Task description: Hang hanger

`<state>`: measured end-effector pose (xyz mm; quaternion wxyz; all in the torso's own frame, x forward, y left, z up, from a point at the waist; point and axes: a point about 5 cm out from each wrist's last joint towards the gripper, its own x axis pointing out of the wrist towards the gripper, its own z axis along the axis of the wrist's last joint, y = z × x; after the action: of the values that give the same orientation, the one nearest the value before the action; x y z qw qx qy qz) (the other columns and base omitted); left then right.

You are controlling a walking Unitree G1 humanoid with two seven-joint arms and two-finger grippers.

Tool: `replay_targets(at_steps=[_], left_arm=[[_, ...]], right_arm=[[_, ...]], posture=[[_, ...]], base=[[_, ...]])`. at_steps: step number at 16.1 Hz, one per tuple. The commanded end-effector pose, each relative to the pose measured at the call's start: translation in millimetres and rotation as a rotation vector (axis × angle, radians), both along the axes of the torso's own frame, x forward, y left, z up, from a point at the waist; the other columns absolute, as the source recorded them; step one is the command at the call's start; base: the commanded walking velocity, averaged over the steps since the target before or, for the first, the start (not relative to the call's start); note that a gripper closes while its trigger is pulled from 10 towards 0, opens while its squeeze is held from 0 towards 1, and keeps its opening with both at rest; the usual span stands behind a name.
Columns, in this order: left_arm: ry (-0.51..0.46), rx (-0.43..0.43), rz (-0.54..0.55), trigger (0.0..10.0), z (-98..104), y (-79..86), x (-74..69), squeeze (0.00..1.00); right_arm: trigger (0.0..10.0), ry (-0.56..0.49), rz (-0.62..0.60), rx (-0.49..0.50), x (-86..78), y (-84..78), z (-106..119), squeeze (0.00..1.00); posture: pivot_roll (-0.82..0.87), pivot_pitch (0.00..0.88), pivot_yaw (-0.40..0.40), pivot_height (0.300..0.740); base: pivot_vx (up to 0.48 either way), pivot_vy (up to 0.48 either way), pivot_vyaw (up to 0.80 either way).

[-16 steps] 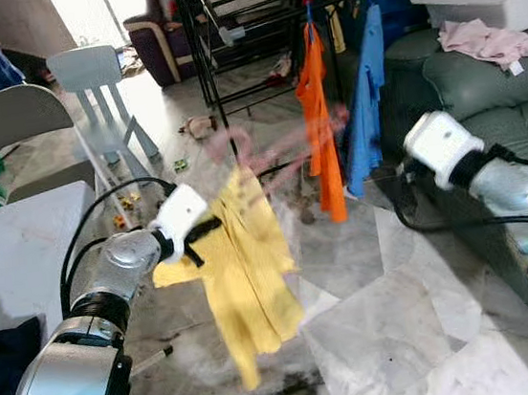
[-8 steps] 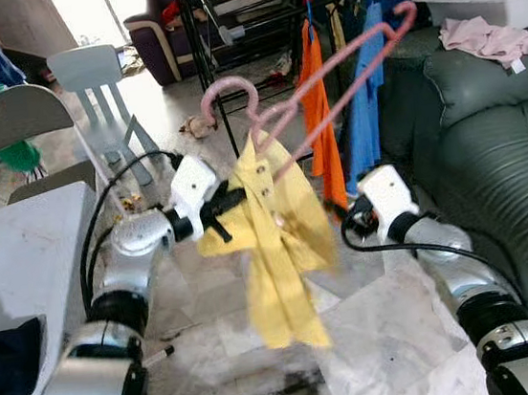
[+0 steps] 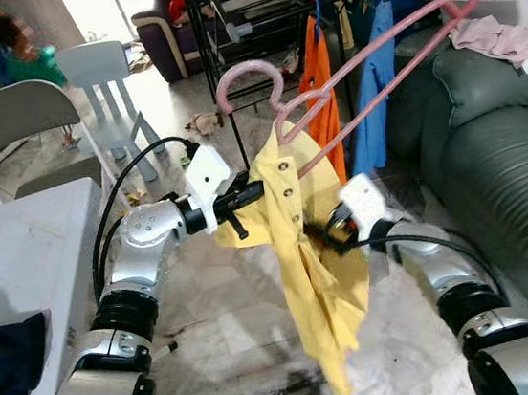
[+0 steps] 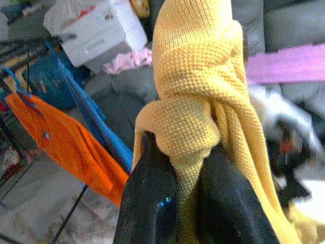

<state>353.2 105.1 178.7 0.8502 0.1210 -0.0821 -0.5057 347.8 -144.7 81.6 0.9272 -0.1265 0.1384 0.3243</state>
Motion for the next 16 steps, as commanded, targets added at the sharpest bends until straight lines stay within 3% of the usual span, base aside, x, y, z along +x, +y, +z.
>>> replay_targets(at_steps=[1, 3, 4, 5, 6, 7, 9, 10, 12, 13, 16], left_arm=[[-0.072, -0.051, -0.021, 0.0, 25, -0.1, 0.0, 0.0], [-0.103, -0.101, -0.031, 0.0, 44, -1.4, -2.8, 0.0], [-0.125, -0.122, -0.021, 0.0, 54, 0.9, -2.5, 0.0], [-0.138, -0.142, -0.01, 0.0, 61, 3.8, -1.9, 0.0], [-0.143, -0.16, 0.012, 0.0, 69, 10.1, -1.2, 0.0], [-0.145, -0.163, 0.021, 0.0, 71, 12.7, -1.0, 0.0], [-0.135, -0.136, 0.077, 0.0, 67, 27.8, 0.2, 0.0], [-0.105, -0.104, 0.105, 0.0, 54, 37.8, -0.6, 0.0], [-0.037, -0.035, 0.136, 0.0, 27, 50.6, -3.9, 0.0], [-0.014, -0.015, 0.149, 0.0, 18, 55.1, -4.6, 0.0], [-0.014, -0.015, 0.149, 0.0, 18, 55.1, -4.6, 0.0]], right_arm=[[10.0, 0.043, 0.016, -0.039, -1.6, 2.2, -6, 1.0], [10.0, 0.139, -0.104, -0.082, -4.7, -14.2, -20, 1.0], [4.9, 0.193, -0.161, -0.082, -8.8, -23.8, -28, 0.84], [3.9, 0.22, -0.191, -0.085, -12.5, -31.4, -33, 0.59], [0.0, 0.253, -0.247, -0.101, -18.2, -45.9, -39, 0.0], [0.0, 0.26, -0.266, -0.108, -20.0, -51.4, -41, 0.0], [0.0, 0.247, -0.374, -0.138, -22.8, -82.3, -37, 0.0], [0.0, 0.188, -0.483, -0.15, -20.0, -110.2, -22, 0.0], [0.0, 0.072, -0.645, -0.112, -10.8, -142.7, 11, 0.0], [0.0, 0.032, -0.691, -0.09, -7.2, -150.4, 22, 0.0], [0.0, 0.032, -0.691, -0.09, -7.2, -150.4, 22, 0.0]], posture=[[-0.11, 0.0, 0.129, 0.74], [-0.1, 0.0, 0.119, 0.74], [-0.1, 0.0, 0.112, 0.74], [-0.1, 0.0, 0.109, 0.74], [-0.1, 0.0, 0.102, 0.74], [-0.1, 0.0, 0.099, 0.74], [-0.11, 0.0, 0.096, 0.74], [-0.11, 0.0, 0.097, 0.74], [-0.11, 0.0, 0.097, 0.74], [-0.13, 0.0, 0.102, 0.74], [-0.13, 0.0, 0.102, 0.74]], base=[[0.0, 0.0, 0.0], [0.0, 0.0, 0.0], [0.0, 0.0, 0.0], [0.0, 0.0, 0.0], [0.0, 0.0, 0.0], [0.0, 0.0, 0.0], [0.0, 0.0, 0.0], [0.0, 0.0, 0.0], [0.0, 0.0, 0.0], [0.0, 0.0, 0.0], [0.0, 0.0, 0.0]])
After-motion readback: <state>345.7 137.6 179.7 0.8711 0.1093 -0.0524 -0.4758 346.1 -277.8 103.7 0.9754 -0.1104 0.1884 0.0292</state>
